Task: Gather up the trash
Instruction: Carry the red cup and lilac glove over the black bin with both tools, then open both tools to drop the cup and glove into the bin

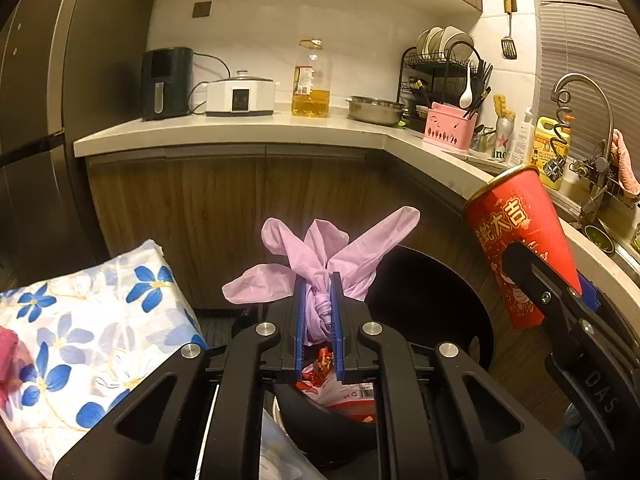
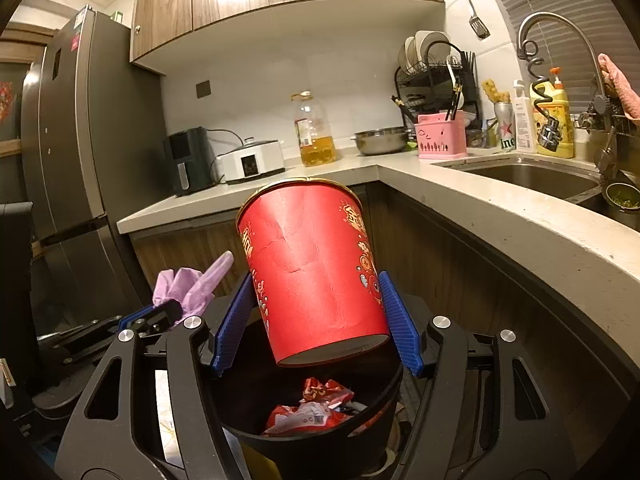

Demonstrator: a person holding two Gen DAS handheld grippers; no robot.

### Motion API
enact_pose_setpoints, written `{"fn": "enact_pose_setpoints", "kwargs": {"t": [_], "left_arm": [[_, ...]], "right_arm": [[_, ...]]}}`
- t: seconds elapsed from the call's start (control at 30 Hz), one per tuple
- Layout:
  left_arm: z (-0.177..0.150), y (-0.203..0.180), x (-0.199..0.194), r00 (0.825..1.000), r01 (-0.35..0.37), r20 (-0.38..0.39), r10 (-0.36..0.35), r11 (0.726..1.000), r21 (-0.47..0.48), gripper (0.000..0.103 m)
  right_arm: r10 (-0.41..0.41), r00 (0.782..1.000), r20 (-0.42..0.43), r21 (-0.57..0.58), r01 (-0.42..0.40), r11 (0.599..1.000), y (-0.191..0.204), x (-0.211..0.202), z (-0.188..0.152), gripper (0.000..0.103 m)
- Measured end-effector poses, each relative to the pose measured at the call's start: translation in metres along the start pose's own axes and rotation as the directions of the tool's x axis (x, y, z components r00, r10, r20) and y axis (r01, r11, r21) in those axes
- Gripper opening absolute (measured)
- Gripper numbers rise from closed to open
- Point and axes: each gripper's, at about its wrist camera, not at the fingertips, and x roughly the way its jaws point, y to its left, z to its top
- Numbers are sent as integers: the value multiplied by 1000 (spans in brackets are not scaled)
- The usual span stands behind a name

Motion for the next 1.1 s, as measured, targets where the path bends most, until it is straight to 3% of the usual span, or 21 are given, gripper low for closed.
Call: {"fn": "enact_pose_setpoints", "kwargs": {"t": [0.37,0.57,0.67,0.87,1.1], "left_arm": [[-3,1,14,1000,8,-22,-8,1000,4,16],[-5,5,14,1000,2,-18,-2,1000,0,53],[-6,12,14,1000,-14,-15,14,1000,-25,65],[-11,26,7,997,-77,-18,76,995,-60,82],[-21,36,-15,985,-175,-7,175,983,-63,89]], "right_arm": [[9,1000,-12,-4,-9,1000,-1,16,-2,64],[6,999,-35,-1,-6,1000,-4,25,-5,72],[-3,999,-39,11,3,1000,-8,25,-6,73],[-29,998,-51,11,30,999,-12,20,-11,79],[-72,995,-74,-24,70,997,-6,10,-19,89]]}}
